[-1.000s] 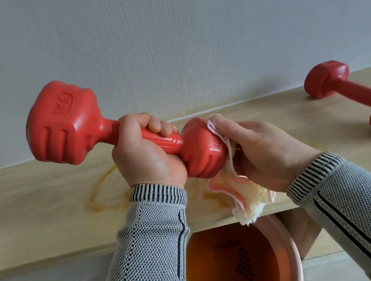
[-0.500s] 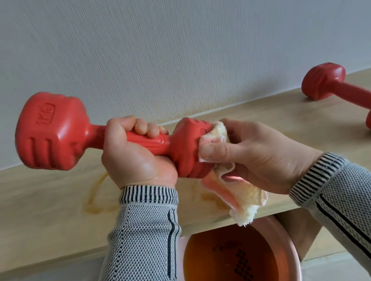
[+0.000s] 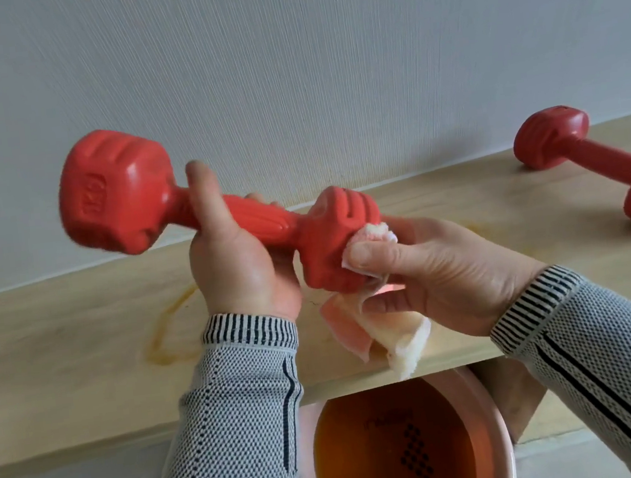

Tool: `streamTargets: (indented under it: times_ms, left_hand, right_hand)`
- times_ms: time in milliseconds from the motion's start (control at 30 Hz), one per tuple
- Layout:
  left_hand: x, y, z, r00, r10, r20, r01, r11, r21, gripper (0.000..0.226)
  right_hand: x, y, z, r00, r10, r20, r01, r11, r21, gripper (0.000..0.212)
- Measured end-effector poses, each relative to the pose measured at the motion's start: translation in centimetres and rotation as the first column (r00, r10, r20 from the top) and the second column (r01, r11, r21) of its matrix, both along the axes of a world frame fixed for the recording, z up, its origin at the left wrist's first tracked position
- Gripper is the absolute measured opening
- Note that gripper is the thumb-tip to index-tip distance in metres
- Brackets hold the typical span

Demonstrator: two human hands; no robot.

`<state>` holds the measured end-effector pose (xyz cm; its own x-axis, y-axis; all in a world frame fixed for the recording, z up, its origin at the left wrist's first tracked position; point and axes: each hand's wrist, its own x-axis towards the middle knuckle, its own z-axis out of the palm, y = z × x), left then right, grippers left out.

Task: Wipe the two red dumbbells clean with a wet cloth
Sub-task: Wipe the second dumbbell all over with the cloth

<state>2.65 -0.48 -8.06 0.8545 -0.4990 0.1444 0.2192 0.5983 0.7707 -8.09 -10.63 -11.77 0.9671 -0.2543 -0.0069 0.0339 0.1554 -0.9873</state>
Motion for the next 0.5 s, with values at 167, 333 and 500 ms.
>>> streamTargets:
  times_ms: [167, 333, 500]
  left_hand:
    - [0.7, -0.6, -0.6, 0.935, 0.097, -0.342, -0.128, 0.989, -0.070, 0.030]
    - [0.9, -0.4, -0.7, 0.912, 0.156, -0.379, -0.202, 0.976, -0.084, 0.033]
    - [0.7, -0.3, -0.6, 0.918, 0.221, -0.328, -0.267, 0.958, -0.102, 0.032]
  right_hand:
    - [0.0, 0.1, 0.1, 0.989, -0.134, 0.056, 0.142, 0.971, -0.190, 0.061]
    - [-0.5, -0.4, 0.8, 0.995, 0.051, 0.081, -0.049, 0.998, -0.027, 0.037]
    - [-0.4, -0.6, 1.3, 0.993, 0.074, 0.094, -0.081, 0.994, 0.075, 0.015]
